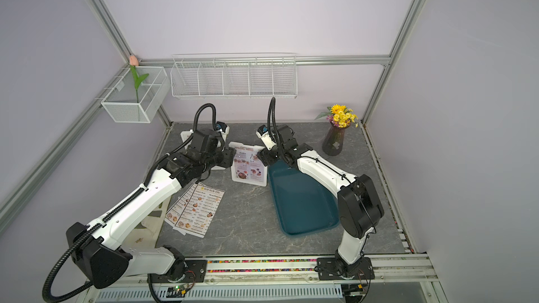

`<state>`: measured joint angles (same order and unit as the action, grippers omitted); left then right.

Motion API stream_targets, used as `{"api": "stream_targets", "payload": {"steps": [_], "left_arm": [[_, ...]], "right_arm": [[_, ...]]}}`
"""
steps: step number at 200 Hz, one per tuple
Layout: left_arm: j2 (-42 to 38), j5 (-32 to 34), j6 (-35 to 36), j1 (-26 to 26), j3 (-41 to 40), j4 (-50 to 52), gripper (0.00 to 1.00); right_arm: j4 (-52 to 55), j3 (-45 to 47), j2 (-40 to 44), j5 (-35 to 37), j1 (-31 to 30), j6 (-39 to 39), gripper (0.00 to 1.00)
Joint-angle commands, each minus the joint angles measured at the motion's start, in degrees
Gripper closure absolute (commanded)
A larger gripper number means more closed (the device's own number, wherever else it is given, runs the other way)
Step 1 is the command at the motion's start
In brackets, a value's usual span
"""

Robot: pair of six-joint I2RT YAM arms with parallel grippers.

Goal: Replace the menus in the menu holders
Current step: Adjust the menu holder at the center of the board.

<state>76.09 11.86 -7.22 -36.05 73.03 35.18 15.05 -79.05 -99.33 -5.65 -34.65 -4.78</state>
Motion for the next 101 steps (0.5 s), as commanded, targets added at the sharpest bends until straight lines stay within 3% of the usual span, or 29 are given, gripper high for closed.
{"api": "stream_targets", "payload": {"steps": [1,26,57,101], "left_arm": [[-2.24,-2.29,-1.91,-0.1,-2.74,-1.11,0.39],[-3.96,-5.09,-3.57,-0.14,-6.41,-2.4,0.41],[-3.16,-6.19,-5.34,-0.15,-10.46,-5.52,0.42],[1.22,-2.28,-8.64,-0.11,-12.12,-8.83,0.41]], "right_arm": [[-0.71,4.95,6.6,1.06,-0.51,1.52,0.24],[-2.67,10.74,10.51,1.49,-0.63,4.6,0.24],[-7.55,13.93,9.59,3.02,-0.67,8.14,0.24],[-15.07,15.63,6.67,6.63,-0.76,11.99,0.23]]}}
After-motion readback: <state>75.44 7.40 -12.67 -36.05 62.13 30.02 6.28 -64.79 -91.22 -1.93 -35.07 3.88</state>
